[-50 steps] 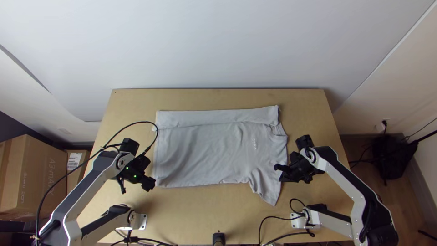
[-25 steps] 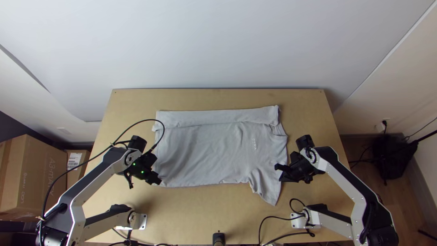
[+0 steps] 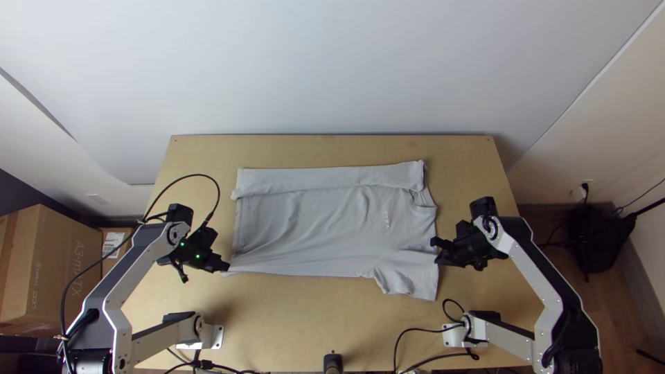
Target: Fold the t-shirt
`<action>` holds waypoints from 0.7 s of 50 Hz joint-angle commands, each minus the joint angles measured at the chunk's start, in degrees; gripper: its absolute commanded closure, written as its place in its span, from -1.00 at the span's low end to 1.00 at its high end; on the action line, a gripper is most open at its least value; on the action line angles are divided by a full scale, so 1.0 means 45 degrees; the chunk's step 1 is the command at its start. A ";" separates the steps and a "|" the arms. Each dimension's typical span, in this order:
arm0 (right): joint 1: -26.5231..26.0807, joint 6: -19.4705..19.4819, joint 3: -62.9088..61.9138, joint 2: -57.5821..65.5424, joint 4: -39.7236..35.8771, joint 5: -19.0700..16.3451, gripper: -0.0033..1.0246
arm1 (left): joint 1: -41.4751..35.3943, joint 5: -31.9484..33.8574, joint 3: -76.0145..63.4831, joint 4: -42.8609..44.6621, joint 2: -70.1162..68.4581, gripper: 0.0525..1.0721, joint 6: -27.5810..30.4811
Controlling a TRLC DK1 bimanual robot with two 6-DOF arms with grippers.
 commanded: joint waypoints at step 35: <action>0.0163 -0.0422 0.5992 0.4164 0.2042 0.0481 0.95 | -0.0506 0.0521 0.5970 0.1621 0.3266 0.95 -0.2186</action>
